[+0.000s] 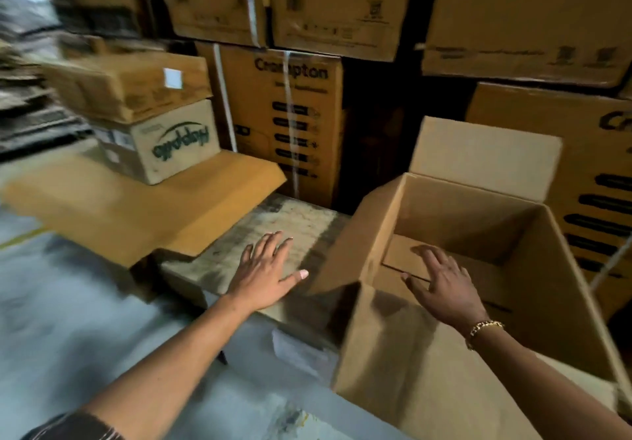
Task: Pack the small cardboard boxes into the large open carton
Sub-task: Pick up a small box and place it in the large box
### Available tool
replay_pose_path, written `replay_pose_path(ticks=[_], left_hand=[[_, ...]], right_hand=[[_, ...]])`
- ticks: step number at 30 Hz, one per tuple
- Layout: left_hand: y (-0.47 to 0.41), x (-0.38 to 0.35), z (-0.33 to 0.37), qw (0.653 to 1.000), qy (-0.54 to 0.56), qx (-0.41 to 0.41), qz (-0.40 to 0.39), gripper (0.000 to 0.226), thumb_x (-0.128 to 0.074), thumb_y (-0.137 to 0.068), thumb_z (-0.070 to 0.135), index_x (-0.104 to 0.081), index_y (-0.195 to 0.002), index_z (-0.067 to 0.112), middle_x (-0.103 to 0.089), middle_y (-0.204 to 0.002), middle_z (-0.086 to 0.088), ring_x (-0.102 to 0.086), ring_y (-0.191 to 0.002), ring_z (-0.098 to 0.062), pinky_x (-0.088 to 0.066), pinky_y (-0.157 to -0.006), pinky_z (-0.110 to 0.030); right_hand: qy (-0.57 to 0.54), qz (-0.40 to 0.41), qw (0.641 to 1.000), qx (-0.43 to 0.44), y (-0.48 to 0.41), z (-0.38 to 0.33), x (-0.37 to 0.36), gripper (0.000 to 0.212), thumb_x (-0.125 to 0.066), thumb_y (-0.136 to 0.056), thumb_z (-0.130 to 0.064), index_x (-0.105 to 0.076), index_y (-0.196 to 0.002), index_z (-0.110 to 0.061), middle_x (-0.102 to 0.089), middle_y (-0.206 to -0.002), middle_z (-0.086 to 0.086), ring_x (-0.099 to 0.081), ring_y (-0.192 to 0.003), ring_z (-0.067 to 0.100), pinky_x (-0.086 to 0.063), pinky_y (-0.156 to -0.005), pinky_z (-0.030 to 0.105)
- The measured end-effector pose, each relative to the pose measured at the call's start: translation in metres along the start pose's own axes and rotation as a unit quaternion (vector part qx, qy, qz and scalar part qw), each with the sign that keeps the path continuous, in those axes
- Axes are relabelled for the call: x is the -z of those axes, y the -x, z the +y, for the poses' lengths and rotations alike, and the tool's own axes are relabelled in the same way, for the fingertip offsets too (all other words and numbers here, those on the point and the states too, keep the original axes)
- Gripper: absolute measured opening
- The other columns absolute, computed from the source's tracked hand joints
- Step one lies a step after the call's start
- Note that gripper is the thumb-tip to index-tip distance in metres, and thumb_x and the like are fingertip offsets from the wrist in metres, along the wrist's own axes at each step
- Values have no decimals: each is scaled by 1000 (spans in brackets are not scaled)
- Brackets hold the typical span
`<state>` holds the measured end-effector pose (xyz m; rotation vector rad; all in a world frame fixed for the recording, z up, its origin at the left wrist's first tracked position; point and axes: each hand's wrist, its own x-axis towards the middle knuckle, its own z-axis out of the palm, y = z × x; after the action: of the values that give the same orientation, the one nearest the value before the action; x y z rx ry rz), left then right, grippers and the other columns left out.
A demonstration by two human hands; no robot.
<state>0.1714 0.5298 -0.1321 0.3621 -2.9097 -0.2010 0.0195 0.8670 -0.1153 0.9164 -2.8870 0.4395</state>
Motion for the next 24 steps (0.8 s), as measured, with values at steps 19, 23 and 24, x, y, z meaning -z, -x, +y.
replay_pose_path(ticks=[19,23,24], left_hand=[[1,112,-394,978,28,185,91,93,-22,-84,86,-28,-156,28,-29,-162,-2,-26,-148,-22,-28,-117,-46],[-28,118,-452,972,39,202,112,93,-19,-82,88,-27,-155,30,-32,-160,1,-29,-146,-20,-30,-115,-45],[-38,120,-466,971,40,205,114,93,-19,-82,88,-27,-155,31,-33,-160,2,-30,-146,-20,-30,-115,-44]], right_hand=[[-175,-57,969,162,-253,-402,-122,61,-56,-93,-58,-39,-145,-31,-42,-150,-5,-51,-123,20,-45,-94,39],[-217,-62,961,159,-314,-443,-136,65,-58,-92,-58,-37,-147,-31,-39,-150,-4,-51,-121,21,-42,-86,33],[-229,-64,959,157,-330,-452,-139,66,-58,-91,-60,-37,-147,-32,-39,-150,-4,-53,-113,19,-43,-85,34]])
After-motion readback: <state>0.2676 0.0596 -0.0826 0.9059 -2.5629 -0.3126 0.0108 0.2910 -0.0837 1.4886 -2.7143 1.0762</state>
